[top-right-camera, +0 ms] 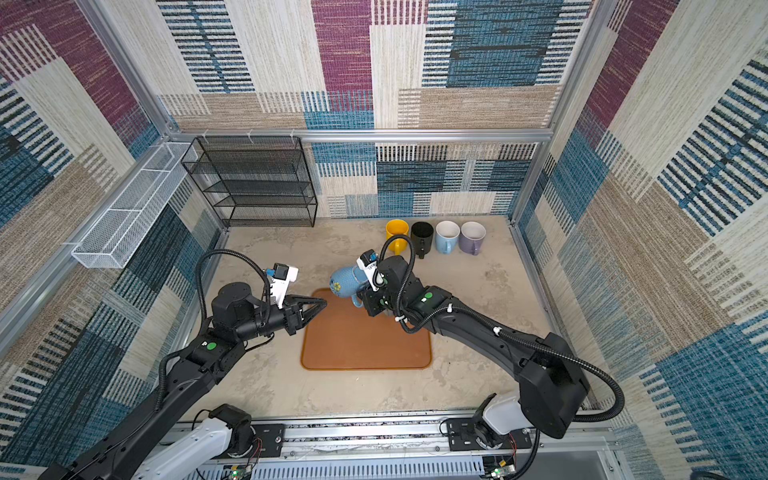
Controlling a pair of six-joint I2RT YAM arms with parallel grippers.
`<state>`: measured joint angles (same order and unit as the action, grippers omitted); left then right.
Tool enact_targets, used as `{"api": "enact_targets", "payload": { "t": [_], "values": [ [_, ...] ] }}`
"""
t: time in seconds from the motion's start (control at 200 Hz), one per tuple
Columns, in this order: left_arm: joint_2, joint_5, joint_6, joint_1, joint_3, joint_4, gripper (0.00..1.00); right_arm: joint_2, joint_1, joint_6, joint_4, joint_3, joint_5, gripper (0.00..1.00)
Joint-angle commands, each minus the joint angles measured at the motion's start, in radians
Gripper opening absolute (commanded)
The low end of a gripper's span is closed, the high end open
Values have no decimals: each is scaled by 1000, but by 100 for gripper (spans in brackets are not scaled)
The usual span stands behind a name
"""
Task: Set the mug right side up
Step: 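Lift the blue dotted mug with the right gripper toward the left gripper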
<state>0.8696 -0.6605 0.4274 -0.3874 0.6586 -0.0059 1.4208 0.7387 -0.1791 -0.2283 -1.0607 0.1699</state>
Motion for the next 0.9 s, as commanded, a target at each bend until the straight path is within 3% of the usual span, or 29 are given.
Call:
{"api": "enact_targets", "payload": {
  "t": [0.0,0.621,0.897],
  "values": [
    [7,-9,19,-1,-2,48,21,-16,-19,3,157,-17,69,0],
    [59,-62,71,0,-27,207,21,-40,-79,-16,323,-53,287,0],
    [91,-84,107,1,-30,304,29,-51,-79,-17,338,-61,350,0]
  ]
}}
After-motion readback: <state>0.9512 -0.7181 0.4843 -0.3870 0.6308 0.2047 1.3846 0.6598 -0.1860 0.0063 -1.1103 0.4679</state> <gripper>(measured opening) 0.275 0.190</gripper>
